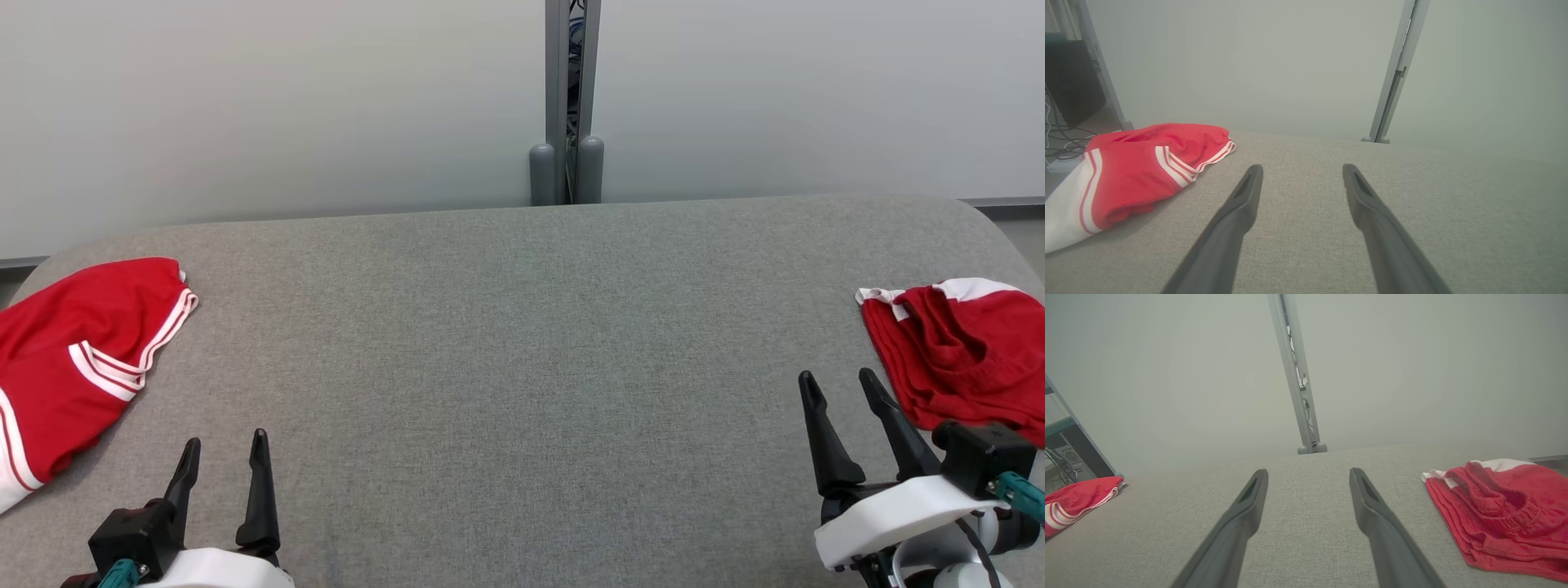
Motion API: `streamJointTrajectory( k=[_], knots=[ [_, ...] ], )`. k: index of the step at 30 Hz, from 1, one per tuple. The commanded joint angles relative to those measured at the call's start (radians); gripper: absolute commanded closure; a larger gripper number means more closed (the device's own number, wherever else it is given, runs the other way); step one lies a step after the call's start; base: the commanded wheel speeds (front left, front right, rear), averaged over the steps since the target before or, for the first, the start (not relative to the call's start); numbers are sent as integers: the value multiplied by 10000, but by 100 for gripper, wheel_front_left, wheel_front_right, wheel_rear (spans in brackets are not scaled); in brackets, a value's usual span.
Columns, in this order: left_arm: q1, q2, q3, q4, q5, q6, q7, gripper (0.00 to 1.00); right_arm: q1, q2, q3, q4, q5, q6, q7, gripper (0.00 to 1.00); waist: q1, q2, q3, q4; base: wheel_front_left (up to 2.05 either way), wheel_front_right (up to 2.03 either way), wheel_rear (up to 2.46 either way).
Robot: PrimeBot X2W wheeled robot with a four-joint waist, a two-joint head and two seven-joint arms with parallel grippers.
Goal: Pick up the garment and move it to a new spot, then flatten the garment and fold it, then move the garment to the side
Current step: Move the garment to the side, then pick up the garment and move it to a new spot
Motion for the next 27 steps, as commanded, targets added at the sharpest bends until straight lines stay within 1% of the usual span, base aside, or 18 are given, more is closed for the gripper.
streamJointTrajectory(
  k=[1,18,22,27],
  knots=[
    [40,40,44,12,80,-24,-54,0,139,-31,55,-101,48,1,40,0,0,0,-10,9,0,0,0],
    [-212,2,17,269,190,-208,-58,0,159,-31,136,-66,236,1,109,0,0,0,10,102,0,0,0],
    [-305,35,4,326,232,-246,-56,0,170,-29,103,-88,289,1,99,0,0,0,15,319,0,0,0],
    [-439,80,3,328,300,-208,-55,0,177,-31,125,-145,346,1,36,0,0,0,21,898,0,0,0]
  ],
)
